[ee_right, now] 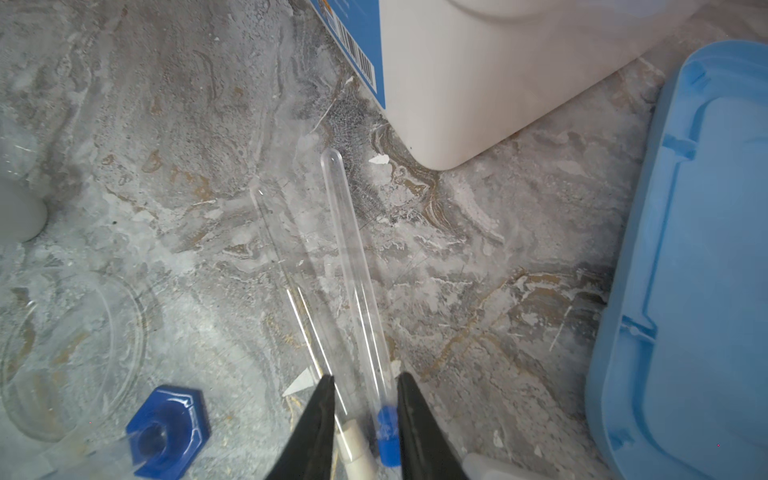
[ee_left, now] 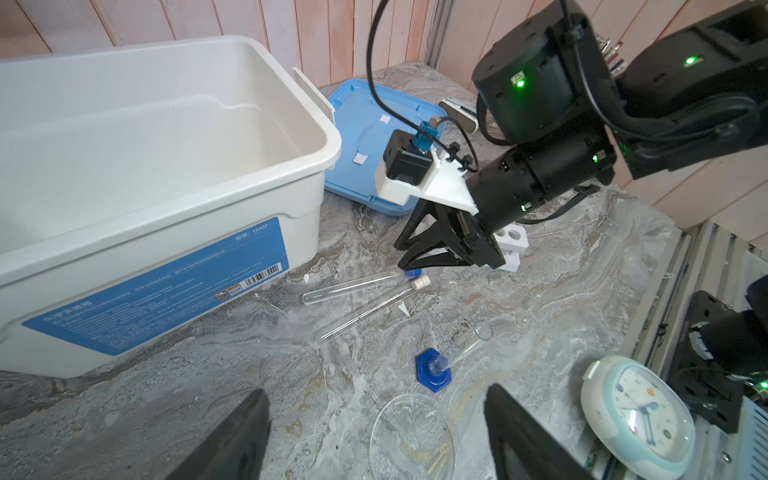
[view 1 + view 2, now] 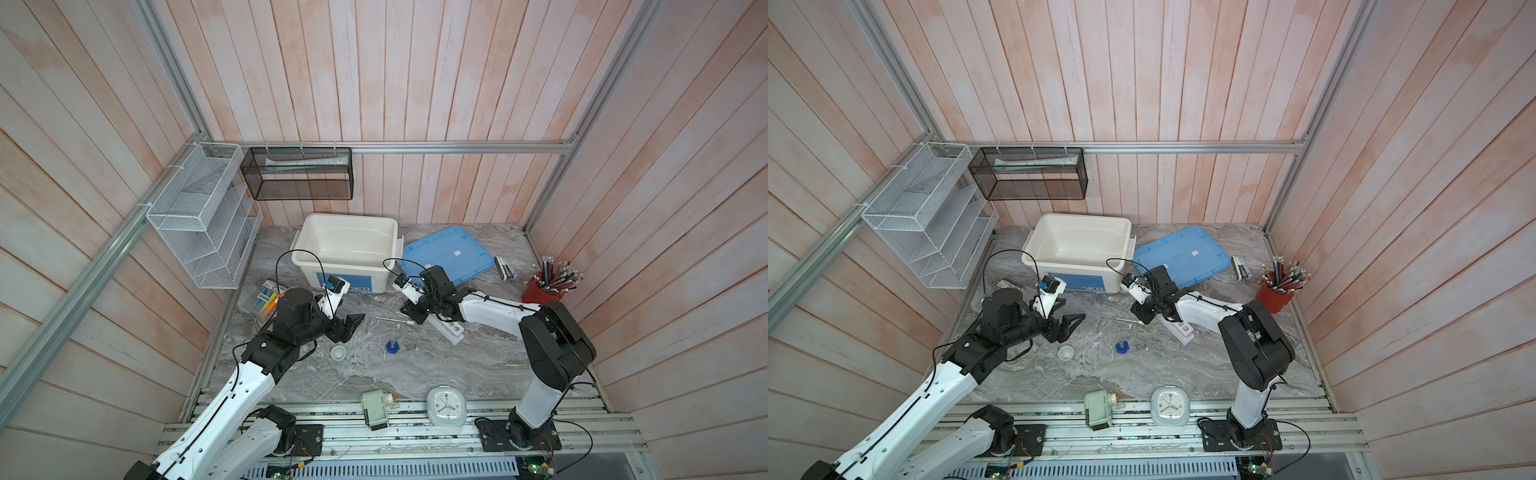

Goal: Organize the chemistry lab equipment
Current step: 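Reach the right gripper to the blue-capped test tube while the left arm advances, then close the right gripper on the blue-capped test tube's lower end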

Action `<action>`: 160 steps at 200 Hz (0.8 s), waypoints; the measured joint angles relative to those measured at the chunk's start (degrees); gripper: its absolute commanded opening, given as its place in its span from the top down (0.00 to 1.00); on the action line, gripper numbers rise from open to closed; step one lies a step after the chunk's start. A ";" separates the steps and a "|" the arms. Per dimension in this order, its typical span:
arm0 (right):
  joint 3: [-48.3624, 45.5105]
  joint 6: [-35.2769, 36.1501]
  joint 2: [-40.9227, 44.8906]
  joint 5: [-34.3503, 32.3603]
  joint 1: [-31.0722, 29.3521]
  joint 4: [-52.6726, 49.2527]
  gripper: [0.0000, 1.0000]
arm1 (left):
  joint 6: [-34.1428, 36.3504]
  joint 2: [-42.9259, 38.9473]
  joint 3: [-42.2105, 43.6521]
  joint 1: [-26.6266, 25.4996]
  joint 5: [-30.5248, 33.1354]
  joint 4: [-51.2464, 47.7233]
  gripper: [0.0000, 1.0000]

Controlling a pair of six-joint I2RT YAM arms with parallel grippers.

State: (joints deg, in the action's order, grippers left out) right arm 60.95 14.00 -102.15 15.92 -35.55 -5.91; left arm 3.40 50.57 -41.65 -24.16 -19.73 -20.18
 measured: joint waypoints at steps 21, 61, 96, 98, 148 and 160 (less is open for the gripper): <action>0.46 0.66 -1.64 0.00 0.00 -0.13 0.72 | 0.02 0.28 0.04 0.00 0.00 0.02 0.18; 0.50 1.09 -4.94 0.00 0.00 -0.13 0.74 | 0.02 0.55 0.11 0.00 0.04 0.07 0.18; 0.87 1.09 -6.82 0.02 0.00 0.31 0.75 | 0.04 0.66 0.24 0.00 0.07 0.13 0.18; 0.92 1.11 -6.82 0.02 0.00 0.33 0.75 | 0.04 0.66 0.24 0.00 0.07 0.15 0.18; 1.18 1.09 -7.37 0.04 0.00 1.49 0.77 | 0.07 1.36 0.26 0.00 0.07 0.50 0.18; 1.22 1.11 -7.41 0.04 0.00 1.49 0.77 | 0.07 1.38 0.26 0.00 0.07 0.50 0.18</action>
State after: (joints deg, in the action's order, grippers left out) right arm 62.17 15.11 -109.56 15.97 -35.55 -4.43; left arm 3.46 51.94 -41.39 -24.16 -19.66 -19.68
